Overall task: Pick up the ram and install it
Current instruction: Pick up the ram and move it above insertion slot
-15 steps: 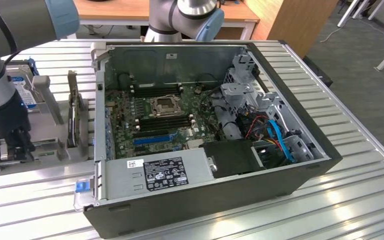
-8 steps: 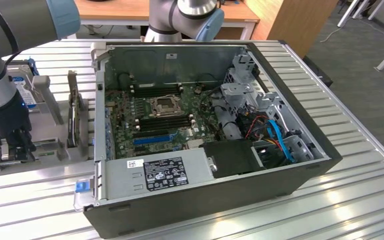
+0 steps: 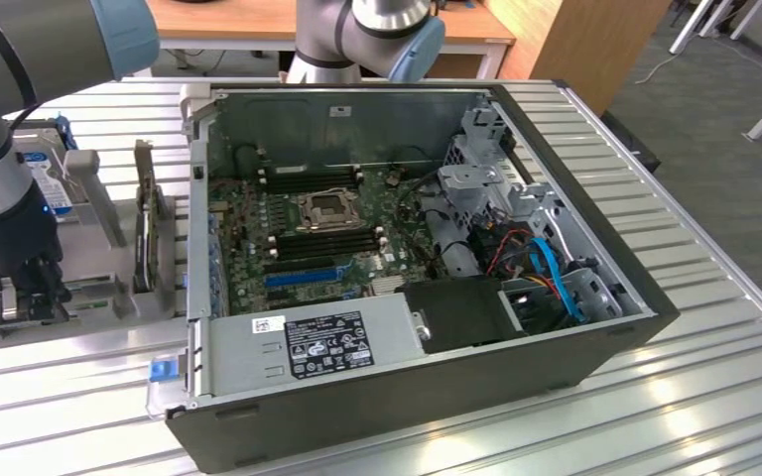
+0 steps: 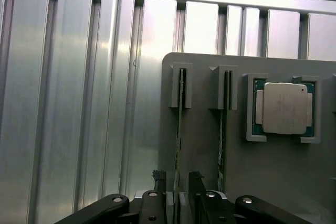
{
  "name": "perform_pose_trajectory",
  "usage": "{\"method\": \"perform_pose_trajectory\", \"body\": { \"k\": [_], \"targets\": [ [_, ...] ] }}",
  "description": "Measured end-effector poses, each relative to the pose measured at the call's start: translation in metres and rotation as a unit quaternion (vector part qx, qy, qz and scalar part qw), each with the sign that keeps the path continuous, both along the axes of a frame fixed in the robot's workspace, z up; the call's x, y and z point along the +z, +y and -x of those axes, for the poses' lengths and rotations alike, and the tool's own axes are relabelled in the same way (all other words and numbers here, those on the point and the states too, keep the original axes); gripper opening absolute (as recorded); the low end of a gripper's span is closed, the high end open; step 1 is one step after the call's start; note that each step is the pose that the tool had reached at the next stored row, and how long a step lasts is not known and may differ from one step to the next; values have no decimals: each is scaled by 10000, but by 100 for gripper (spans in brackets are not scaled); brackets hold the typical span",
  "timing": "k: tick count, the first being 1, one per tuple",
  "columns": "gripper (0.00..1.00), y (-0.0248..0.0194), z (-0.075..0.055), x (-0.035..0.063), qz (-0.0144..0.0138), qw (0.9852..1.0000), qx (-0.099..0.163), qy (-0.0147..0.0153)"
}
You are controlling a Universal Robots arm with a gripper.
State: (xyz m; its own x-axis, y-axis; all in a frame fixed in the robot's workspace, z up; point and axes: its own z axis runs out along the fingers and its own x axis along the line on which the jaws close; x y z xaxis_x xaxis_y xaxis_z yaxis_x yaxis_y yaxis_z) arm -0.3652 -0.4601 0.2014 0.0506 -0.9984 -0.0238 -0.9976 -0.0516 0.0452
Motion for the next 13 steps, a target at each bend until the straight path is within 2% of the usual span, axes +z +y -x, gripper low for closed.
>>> {"method": "perform_pose_trajectory", "body": {
  "k": [13],
  "targets": [
    [31, -1, 0, 0, 0, 10000, 1, 0]
  ]
}}
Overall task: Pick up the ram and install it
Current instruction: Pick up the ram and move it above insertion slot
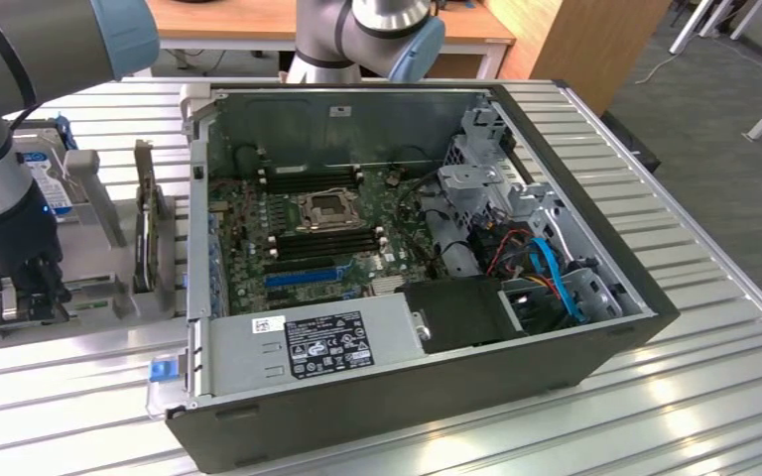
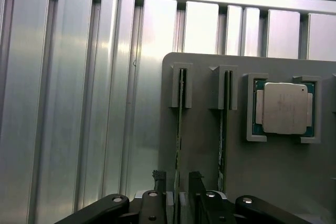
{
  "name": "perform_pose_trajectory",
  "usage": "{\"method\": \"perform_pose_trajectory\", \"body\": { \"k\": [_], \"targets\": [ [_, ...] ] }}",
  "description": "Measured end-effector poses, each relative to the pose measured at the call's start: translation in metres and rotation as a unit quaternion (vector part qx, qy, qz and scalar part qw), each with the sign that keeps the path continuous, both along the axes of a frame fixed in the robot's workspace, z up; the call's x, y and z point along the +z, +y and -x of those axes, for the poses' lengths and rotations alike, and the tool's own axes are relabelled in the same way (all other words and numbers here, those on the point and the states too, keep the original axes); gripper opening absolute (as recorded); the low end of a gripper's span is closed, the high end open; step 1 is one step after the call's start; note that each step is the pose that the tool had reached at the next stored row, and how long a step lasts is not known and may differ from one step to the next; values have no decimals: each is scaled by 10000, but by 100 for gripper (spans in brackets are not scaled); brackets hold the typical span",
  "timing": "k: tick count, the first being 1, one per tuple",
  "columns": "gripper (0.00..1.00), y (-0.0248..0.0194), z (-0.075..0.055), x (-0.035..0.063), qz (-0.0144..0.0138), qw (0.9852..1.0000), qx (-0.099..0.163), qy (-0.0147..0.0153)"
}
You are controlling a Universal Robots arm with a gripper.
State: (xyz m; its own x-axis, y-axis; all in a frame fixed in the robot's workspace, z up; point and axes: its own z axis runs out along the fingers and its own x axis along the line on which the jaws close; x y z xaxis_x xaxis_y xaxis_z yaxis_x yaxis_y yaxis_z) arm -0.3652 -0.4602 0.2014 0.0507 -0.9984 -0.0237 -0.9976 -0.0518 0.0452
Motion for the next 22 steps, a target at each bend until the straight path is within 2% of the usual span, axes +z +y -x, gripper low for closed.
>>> {"method": "perform_pose_trajectory", "body": {
  "k": [2, 3, 22],
  "targets": [
    [29, 0, 0, 0, 0, 10000, 0, 0],
    [23, 0, 0, 0, 0, 10000, 0, 0],
    [23, -1, 0, 0, 0, 10000, 0, 0]
  ]
}}
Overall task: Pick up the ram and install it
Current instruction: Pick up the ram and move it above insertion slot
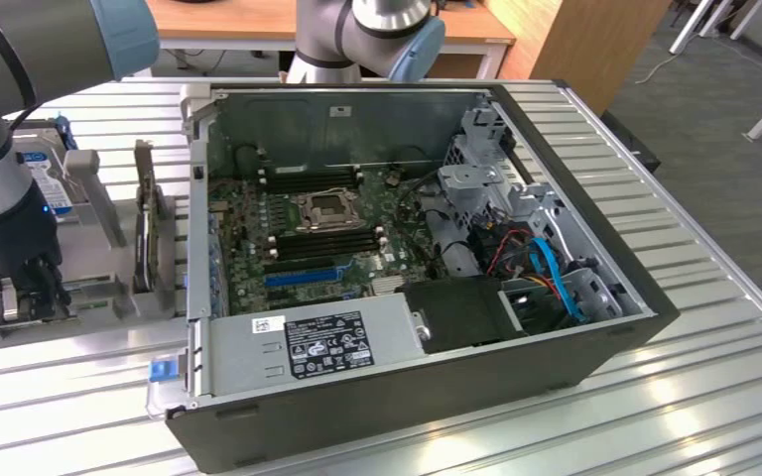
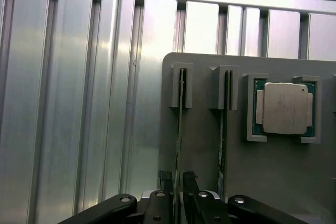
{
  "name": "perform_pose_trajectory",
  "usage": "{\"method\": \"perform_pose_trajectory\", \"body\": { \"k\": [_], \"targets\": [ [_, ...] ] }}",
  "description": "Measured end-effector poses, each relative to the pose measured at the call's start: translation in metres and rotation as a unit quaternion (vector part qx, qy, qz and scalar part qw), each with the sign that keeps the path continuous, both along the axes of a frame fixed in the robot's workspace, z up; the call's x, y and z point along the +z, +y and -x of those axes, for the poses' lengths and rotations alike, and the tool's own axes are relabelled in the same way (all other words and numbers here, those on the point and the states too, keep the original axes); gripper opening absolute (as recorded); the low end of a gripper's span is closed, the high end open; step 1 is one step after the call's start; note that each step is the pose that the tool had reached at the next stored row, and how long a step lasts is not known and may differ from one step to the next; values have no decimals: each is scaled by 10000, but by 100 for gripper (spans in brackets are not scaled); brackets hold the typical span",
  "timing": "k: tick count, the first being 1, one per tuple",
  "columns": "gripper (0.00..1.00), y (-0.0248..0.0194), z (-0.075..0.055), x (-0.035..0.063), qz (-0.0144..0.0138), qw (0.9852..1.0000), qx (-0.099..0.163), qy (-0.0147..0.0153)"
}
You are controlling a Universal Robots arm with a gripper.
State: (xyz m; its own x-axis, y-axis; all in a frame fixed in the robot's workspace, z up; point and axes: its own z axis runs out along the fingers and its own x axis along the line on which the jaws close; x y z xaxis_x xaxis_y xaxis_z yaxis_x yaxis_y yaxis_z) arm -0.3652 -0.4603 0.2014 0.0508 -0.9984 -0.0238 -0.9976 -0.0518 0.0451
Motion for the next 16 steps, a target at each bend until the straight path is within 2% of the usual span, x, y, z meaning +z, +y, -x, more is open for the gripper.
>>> {"method": "perform_pose_trajectory", "body": {
  "k": [16],
  "targets": [
    [23, -10, 0, 0, 0, 10000, 0, 0]
  ]
}}
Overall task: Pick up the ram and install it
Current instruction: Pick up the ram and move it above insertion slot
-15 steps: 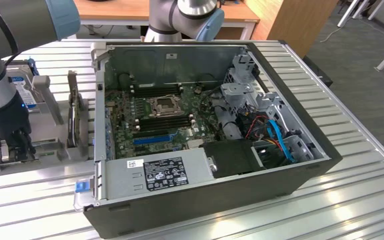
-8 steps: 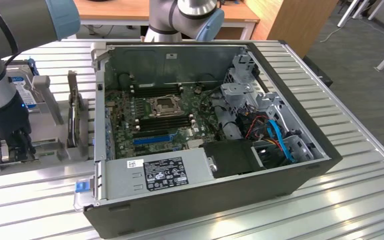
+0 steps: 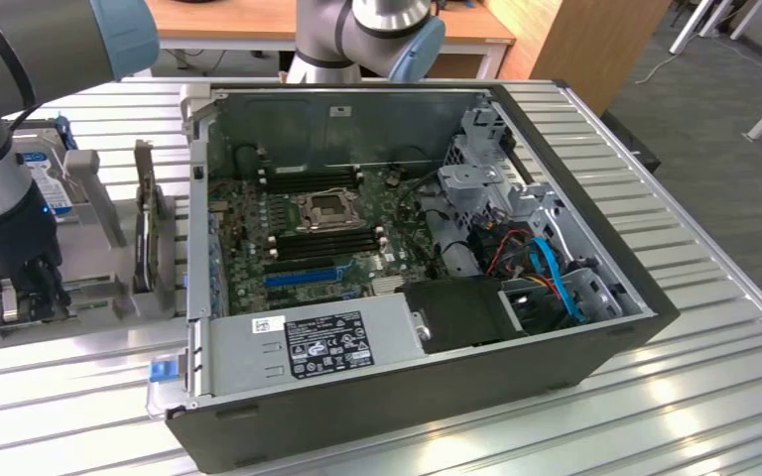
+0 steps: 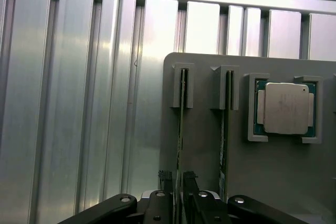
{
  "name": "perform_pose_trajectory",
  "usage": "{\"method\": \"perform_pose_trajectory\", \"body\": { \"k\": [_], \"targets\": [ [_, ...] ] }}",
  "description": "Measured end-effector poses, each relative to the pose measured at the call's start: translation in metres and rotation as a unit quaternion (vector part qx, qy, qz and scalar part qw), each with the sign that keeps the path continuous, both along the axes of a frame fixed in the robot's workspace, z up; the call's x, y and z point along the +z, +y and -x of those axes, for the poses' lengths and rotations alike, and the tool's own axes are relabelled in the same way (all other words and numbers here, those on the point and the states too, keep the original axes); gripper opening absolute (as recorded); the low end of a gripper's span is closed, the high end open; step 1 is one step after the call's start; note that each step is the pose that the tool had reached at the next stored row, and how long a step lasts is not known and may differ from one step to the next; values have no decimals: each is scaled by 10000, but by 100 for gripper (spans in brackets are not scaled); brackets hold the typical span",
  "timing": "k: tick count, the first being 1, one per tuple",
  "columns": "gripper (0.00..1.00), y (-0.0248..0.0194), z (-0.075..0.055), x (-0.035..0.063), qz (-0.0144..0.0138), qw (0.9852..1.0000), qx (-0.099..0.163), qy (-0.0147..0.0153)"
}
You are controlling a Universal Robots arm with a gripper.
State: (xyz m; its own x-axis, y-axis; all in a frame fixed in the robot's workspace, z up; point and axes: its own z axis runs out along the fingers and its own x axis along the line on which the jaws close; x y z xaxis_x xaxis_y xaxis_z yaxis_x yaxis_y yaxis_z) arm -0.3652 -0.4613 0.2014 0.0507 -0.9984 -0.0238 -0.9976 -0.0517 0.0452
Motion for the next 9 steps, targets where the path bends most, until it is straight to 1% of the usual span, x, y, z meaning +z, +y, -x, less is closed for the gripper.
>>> {"method": "perform_pose_trajectory", "body": {
  "k": [8, 9],
  "targets": [
    [23, -1, 0, 0, 0, 10000, 0, 0],
    [21, -1, 0, 0, 0, 10000, 0, 0]
  ]
}}
